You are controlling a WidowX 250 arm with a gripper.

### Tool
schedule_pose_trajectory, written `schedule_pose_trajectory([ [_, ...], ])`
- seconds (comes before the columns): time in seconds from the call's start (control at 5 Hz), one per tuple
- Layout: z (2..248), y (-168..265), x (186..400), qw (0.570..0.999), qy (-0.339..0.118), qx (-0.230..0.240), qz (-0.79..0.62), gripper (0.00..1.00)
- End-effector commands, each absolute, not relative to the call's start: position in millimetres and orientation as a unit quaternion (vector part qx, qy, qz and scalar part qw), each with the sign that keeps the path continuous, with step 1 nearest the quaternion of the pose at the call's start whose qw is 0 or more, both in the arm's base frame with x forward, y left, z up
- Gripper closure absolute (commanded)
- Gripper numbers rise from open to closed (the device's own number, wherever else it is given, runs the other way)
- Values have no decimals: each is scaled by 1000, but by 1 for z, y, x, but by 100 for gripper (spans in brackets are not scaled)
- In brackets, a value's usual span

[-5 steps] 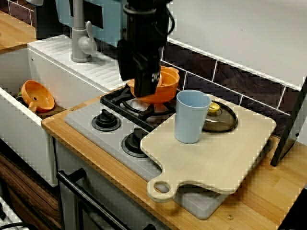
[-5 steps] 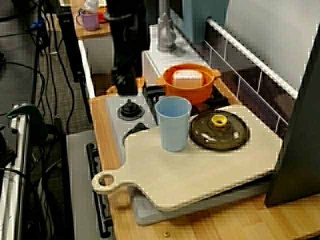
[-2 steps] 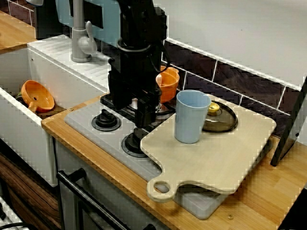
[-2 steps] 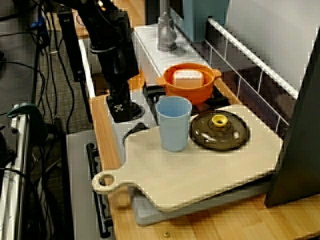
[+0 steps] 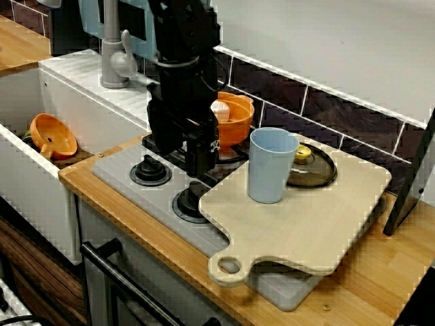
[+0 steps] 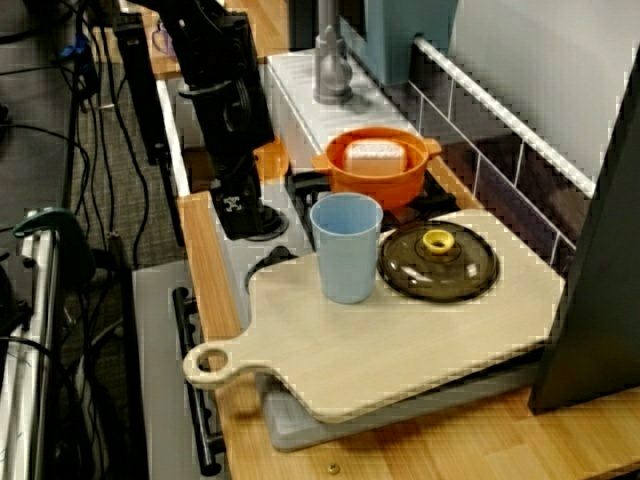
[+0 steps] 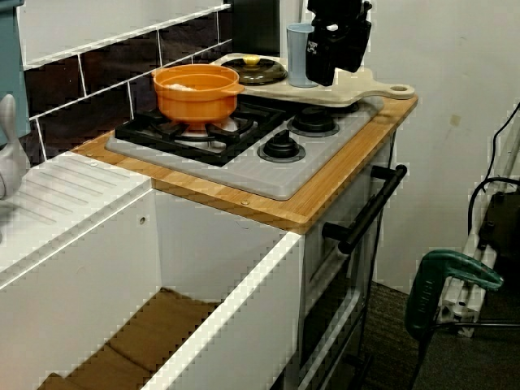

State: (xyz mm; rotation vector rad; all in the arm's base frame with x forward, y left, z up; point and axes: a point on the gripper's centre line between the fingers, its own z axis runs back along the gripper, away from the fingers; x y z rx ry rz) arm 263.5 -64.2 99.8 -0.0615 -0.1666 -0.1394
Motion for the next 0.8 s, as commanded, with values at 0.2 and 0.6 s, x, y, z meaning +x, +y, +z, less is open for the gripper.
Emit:
schedule_pose_trajectory([
  [0.2, 106, -84, 254, 984, -138, -36, -106, 0],
  [0.6, 119, -102, 259, 977, -172, -50, -118, 0],
])
